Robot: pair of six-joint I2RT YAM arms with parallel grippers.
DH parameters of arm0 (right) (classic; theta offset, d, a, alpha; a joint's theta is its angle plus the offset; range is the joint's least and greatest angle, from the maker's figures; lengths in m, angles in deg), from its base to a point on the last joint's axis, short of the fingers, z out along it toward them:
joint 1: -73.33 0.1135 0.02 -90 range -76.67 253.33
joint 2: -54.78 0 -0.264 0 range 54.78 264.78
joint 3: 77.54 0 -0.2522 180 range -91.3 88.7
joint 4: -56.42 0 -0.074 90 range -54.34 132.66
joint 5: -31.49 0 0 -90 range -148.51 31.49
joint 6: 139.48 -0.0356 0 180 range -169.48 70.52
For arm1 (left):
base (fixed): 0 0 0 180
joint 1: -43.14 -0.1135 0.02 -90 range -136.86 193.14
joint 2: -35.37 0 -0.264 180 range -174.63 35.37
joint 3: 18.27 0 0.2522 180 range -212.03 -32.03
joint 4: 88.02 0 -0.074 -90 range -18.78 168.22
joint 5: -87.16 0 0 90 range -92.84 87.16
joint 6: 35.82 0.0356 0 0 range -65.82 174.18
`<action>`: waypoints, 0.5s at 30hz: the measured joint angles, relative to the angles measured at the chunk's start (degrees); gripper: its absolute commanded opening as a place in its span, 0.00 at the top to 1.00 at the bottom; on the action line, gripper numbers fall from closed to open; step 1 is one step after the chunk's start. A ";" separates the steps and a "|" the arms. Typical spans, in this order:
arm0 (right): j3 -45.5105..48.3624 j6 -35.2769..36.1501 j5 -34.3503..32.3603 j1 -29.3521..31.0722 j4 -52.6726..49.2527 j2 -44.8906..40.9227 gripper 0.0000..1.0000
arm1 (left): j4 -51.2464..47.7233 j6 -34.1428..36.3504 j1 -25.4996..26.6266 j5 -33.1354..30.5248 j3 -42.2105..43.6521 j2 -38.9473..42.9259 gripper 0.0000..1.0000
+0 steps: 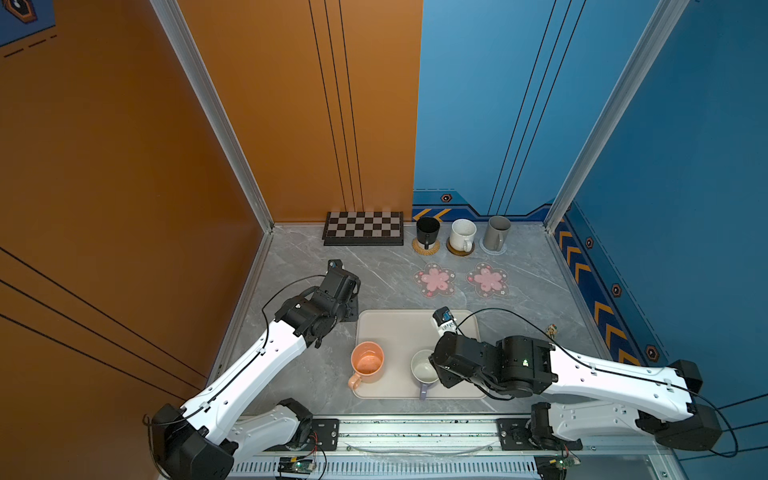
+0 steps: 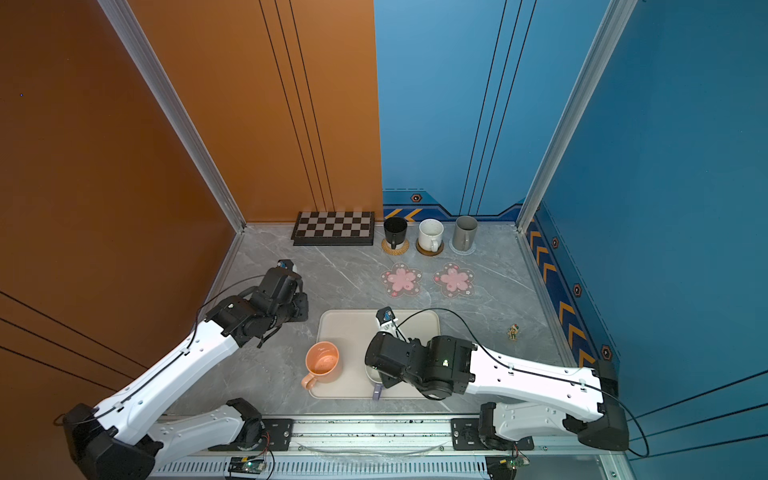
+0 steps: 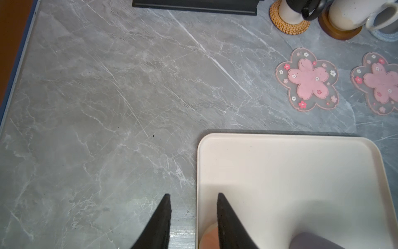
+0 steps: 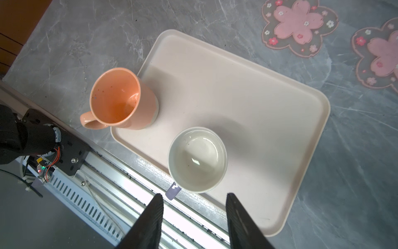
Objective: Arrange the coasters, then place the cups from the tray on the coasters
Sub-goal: 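Move the right gripper back over the white mug with the purple handle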
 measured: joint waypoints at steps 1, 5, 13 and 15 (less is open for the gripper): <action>0.07 -1.46 0.02 1.57 -0.13 1.09 0.51 | -0.22 -0.07 0.24 0.00 0.66 0.22 0.63; 0.07 -5.49 0.31 5.77 -0.09 6.49 0.52 | -0.90 -0.22 0.28 0.00 1.62 1.57 0.63; 0.02 -9.40 4.63 7.74 0.61 18.82 0.55 | -0.83 -0.20 0.98 0.31 2.16 3.08 0.64; 0.02 -9.79 4.96 7.72 1.11 20.02 0.55 | -0.92 -0.17 0.98 0.37 2.89 3.67 0.64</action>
